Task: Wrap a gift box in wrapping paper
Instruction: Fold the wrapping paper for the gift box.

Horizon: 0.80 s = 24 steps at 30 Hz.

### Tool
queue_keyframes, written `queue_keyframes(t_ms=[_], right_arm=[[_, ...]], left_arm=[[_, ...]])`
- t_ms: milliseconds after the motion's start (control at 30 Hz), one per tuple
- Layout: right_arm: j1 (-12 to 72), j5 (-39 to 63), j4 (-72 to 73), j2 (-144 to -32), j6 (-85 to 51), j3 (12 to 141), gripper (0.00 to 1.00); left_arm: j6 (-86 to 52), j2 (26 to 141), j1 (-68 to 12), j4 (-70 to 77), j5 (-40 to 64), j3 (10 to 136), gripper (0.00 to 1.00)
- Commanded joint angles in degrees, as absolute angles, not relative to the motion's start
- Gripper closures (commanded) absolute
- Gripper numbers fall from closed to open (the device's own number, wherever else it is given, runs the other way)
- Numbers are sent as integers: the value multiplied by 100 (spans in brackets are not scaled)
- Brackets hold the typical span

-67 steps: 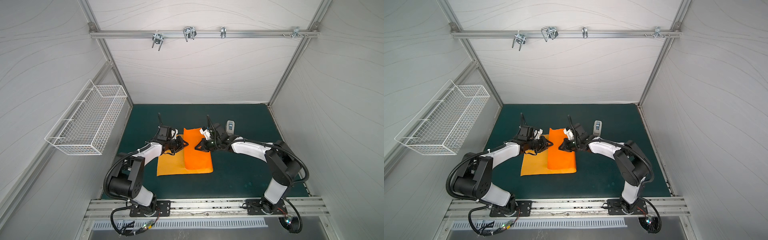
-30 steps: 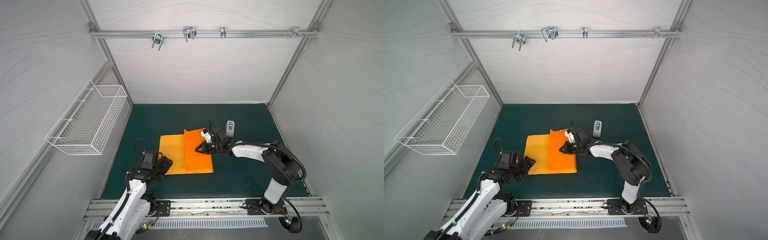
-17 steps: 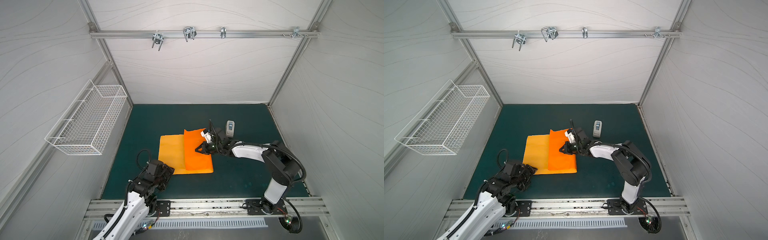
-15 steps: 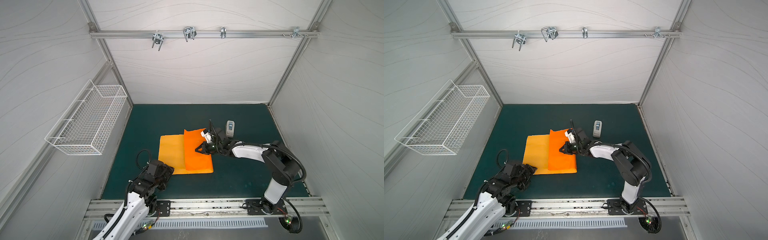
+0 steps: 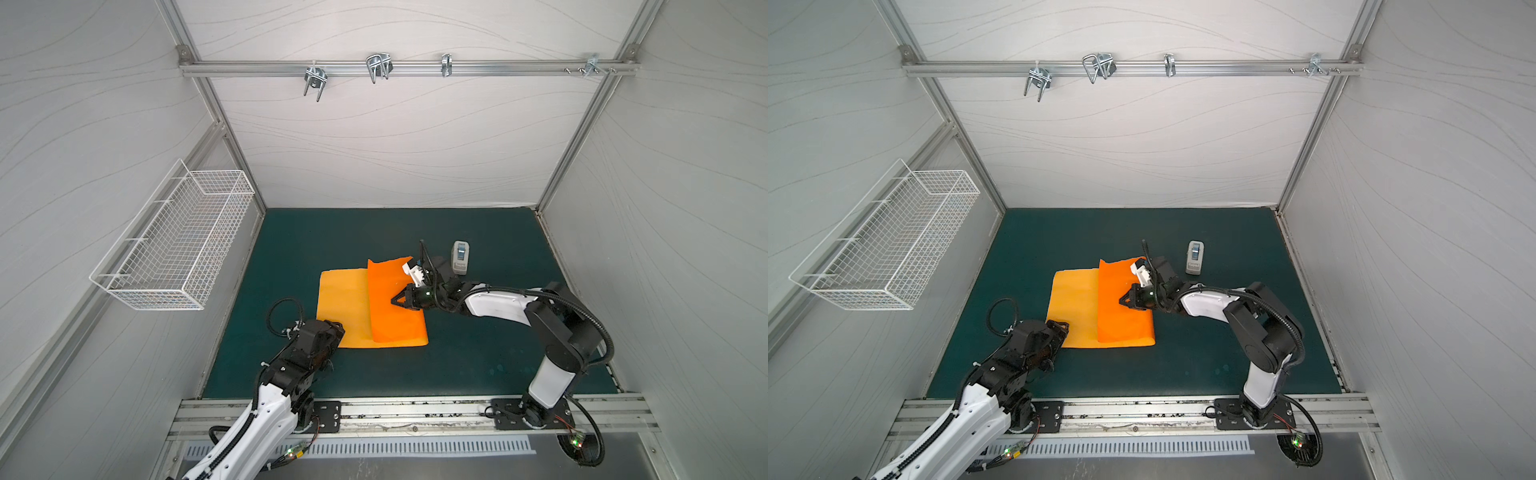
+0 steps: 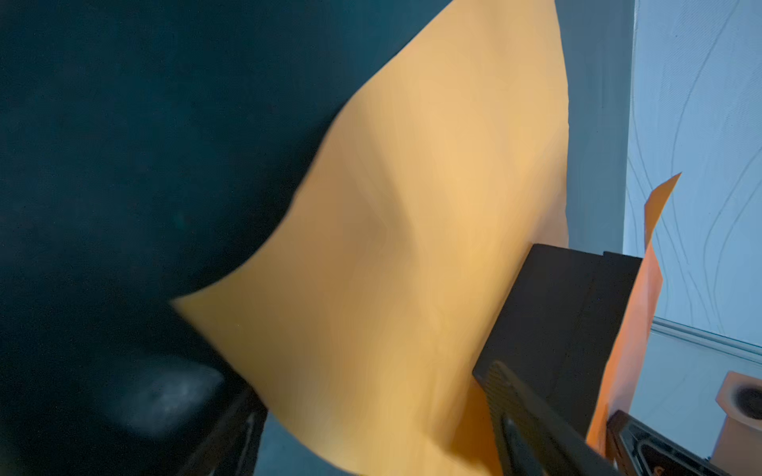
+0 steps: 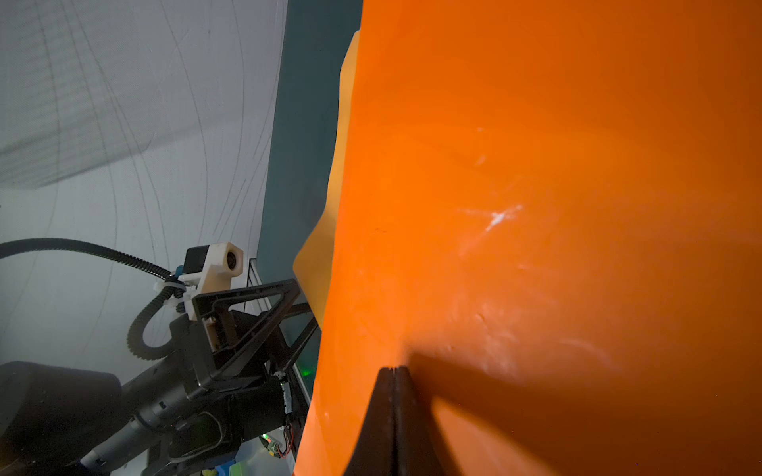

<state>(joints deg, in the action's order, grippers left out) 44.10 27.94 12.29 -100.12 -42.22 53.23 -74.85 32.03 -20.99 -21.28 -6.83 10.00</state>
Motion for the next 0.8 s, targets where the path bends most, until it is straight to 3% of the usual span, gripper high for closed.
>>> queue_keyframes(t_ms=[0,367,600,767], right_arm=[[4362,2773,745,-10156,-4281,5167,100],[4272,2839,732,-10192,-4278,5280,100],[4269,2893,729,-10263,-4263,5342,100],[4255,2892,730,-10266,-4283,5364,100]], left_arm=[[-6908,3547,-2031,-1597,-1062,1205,16],[-5795,4236,-353,-546,1082,1463,19],[-5292,6020,515,-78,3004,2055,20],[-4960,6539,636,-387,3094,2583,21]])
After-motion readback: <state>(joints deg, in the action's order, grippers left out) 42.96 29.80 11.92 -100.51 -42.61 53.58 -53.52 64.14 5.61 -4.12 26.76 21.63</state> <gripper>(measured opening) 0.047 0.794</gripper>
